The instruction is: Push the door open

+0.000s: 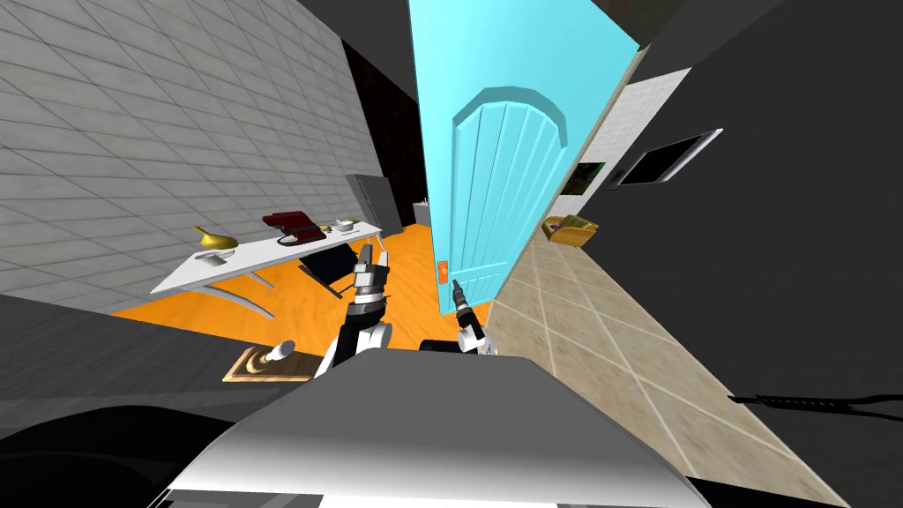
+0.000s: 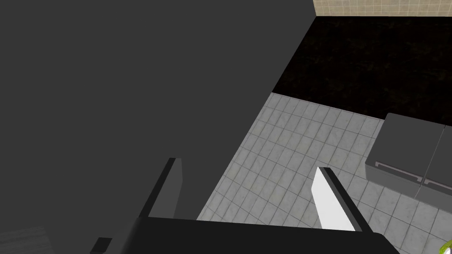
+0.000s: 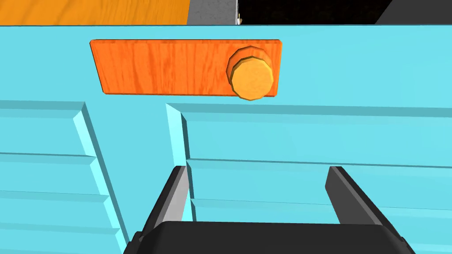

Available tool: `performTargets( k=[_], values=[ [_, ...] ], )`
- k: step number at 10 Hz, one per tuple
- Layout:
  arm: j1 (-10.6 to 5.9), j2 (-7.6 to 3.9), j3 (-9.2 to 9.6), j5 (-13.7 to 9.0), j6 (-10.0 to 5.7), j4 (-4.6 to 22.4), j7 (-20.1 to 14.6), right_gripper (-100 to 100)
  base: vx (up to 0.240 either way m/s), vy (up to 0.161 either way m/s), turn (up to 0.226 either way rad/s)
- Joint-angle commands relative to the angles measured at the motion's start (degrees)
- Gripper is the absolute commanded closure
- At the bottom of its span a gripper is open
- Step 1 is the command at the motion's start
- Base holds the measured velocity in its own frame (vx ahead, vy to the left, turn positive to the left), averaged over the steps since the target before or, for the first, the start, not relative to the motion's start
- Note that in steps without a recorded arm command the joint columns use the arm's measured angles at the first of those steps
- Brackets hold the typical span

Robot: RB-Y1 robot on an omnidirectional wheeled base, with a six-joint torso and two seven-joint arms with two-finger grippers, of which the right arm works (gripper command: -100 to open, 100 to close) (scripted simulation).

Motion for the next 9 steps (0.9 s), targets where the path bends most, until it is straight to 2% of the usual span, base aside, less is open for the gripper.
performTargets(
  k=[1,2,4,5,7,9],
  values=[
    [0.0,0.0,0.0,0.0,0.0,0.0,0.0,-100,-0.053,-0.008,-0.031],
    [-0.31,-1.44,-0.15,0.05,0.21,0.2,0.14,-100,0.091,0.063,0.027],
    [-0.88,-2.2,-0.56,0.12,0.35,0.65,0.13,-100,0.193,0.1,0.008],
    [-1.2,-2.07,-0.79,0.17,0.43,0.9,0.12,-100,0.247,0.107,0.013],
    [-1.78,-0.87,-1.21,0.24,0.57,1.36,0.1,-100,0.189,0.085,0.016],
    [-2.25,1.27,-1.55,0.31,0.68,1.73,0.08,-100,0.171,0.101,0.012]
  ],
)
